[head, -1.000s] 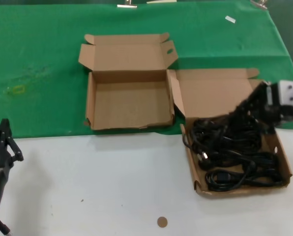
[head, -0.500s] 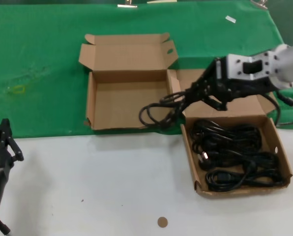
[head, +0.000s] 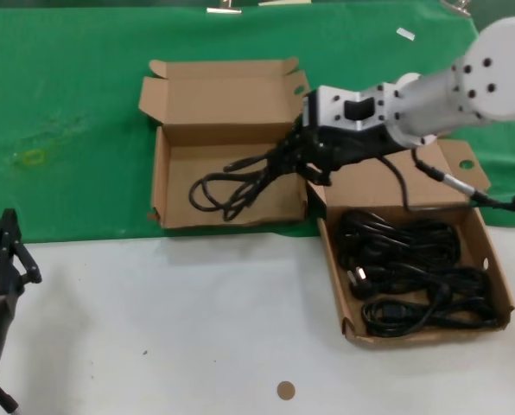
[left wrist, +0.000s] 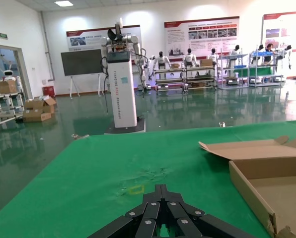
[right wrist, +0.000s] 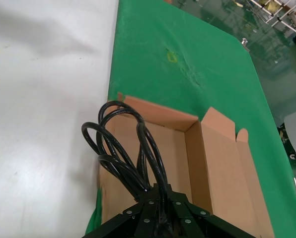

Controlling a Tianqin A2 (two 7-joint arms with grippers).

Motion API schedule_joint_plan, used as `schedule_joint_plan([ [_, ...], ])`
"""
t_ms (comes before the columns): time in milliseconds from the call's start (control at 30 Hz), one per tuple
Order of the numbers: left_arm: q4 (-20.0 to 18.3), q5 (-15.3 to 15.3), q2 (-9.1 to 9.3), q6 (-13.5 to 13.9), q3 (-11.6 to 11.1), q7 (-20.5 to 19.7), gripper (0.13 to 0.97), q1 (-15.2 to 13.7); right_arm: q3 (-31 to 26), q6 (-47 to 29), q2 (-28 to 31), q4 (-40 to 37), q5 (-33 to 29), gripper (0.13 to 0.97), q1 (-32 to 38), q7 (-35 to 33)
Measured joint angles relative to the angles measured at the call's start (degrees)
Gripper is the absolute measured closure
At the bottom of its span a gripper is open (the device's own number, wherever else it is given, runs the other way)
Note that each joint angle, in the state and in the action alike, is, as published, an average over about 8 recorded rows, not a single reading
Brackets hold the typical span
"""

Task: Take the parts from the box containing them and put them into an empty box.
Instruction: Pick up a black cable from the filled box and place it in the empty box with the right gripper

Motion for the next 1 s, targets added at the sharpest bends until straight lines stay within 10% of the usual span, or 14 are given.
schedule_joint_plan([
  [1000,0.0,0.0,0.0,0.0,0.0,0.0,0.953,0.0,-1.37,13.83,-15.81,-30.36,-0.14,0.923,8.76,-10.64],
])
